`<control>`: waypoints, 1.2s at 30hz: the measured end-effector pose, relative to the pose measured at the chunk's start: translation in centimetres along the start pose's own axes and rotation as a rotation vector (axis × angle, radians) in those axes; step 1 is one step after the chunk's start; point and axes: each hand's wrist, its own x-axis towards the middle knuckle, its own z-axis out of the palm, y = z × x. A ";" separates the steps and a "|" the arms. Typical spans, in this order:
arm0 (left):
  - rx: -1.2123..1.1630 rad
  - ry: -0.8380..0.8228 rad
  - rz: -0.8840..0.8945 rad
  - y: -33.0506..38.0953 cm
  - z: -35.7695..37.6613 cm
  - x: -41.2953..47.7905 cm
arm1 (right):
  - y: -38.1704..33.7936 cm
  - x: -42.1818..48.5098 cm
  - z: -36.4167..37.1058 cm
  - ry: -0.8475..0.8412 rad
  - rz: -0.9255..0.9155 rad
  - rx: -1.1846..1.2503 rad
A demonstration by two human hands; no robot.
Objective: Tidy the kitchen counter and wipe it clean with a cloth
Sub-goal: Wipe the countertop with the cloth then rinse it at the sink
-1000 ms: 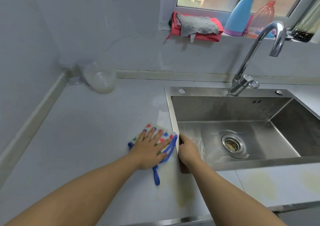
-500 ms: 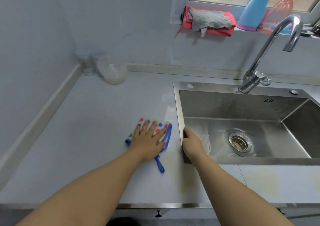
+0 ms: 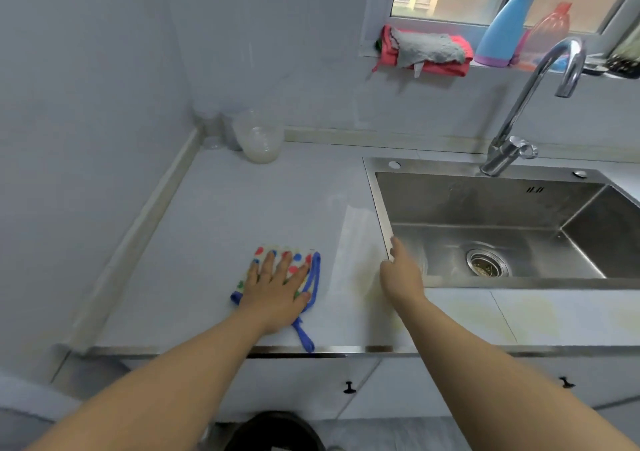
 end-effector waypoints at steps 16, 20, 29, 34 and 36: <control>0.012 0.002 0.123 1.6 3.0 -6.5 | 3.2 -8.5 -0.3 0.154 0.098 -0.251; -0.089 -0.005 -0.028 1.8 2.0 -4.5 | 5.4 -8.0 -2.6 0.165 0.104 -0.226; 0.023 -0.002 0.165 12.6 2.5 -3.1 | 11.7 -7.1 -8.7 0.152 0.142 -0.281; -0.137 0.061 -0.183 10.8 1.7 -1.1 | 12.9 -5.9 -10.9 0.153 0.130 -0.224; -0.179 0.039 -0.309 11.3 1.1 -0.3 | 13.5 -5.8 -11.5 0.148 0.118 -0.210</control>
